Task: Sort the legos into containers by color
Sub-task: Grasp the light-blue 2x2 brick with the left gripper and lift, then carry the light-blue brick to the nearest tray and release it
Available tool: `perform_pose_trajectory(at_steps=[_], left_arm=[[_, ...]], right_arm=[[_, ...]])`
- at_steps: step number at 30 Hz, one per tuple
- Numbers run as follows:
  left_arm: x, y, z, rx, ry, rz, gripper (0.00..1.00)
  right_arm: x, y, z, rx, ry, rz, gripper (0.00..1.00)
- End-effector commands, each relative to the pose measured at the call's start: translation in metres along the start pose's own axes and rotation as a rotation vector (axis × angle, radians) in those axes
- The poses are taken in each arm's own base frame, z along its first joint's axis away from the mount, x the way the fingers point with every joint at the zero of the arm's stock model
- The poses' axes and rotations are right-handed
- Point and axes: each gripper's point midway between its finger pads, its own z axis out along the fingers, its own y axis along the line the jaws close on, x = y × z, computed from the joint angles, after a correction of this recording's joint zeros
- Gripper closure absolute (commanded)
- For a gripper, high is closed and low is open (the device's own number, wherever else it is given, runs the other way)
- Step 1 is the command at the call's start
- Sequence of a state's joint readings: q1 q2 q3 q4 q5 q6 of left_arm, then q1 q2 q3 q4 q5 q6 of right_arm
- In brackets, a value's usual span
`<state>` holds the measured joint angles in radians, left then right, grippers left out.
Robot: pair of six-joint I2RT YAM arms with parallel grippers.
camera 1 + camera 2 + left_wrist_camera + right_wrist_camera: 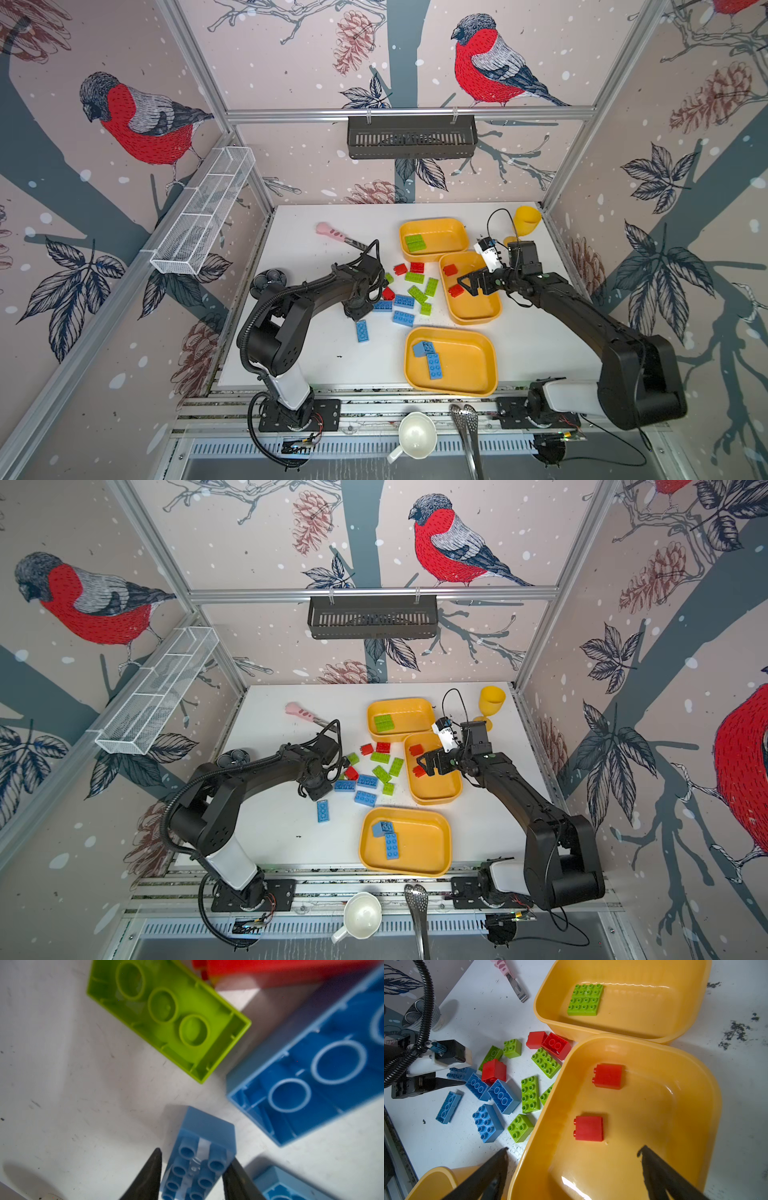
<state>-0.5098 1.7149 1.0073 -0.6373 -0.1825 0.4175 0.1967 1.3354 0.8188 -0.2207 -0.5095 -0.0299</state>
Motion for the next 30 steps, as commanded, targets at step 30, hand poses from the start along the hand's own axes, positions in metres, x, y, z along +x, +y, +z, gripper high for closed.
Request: perform_pose_trajectory(at_steps=[30], left_arm=[[-0.098, -0.178, -0.160, 0.543, -0.326, 0.156, 0.69]], right_arm=[[-0.007, 0.041, -0.027, -0.139, -0.055, -0.058, 0.01]])
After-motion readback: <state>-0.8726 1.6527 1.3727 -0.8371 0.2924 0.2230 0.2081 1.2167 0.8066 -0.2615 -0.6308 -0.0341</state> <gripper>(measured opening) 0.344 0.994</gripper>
